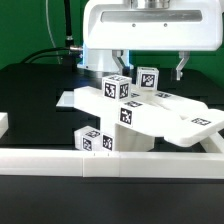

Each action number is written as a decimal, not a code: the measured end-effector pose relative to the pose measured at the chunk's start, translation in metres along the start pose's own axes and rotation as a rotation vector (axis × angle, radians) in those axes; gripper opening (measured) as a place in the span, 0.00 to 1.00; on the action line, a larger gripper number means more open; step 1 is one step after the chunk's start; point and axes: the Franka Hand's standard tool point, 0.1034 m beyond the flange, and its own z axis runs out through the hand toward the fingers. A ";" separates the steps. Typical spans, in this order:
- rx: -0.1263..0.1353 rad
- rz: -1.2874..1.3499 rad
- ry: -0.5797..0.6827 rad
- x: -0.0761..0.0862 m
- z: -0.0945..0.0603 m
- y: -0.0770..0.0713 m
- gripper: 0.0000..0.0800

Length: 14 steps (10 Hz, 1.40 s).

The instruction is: Assemble chair

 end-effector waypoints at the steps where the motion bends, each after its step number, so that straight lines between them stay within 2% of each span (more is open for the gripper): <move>1: -0.011 -0.122 -0.001 0.000 0.001 0.001 0.81; 2: -0.022 -0.206 0.007 0.000 0.001 0.003 0.81; 4: -0.022 -0.261 0.006 0.000 0.002 0.003 0.81; 6: -0.022 -0.257 0.006 0.000 0.002 0.003 0.50; 7: -0.022 -0.248 0.006 0.000 0.002 0.003 0.50; 8: -0.022 -0.231 0.006 0.000 0.002 0.003 0.35; 14: -0.018 0.067 0.008 0.000 0.002 0.002 0.35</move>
Offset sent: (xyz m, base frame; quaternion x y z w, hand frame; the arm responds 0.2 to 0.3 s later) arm 0.0003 -0.0010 0.0010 -0.0044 0.0084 -0.1380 0.9904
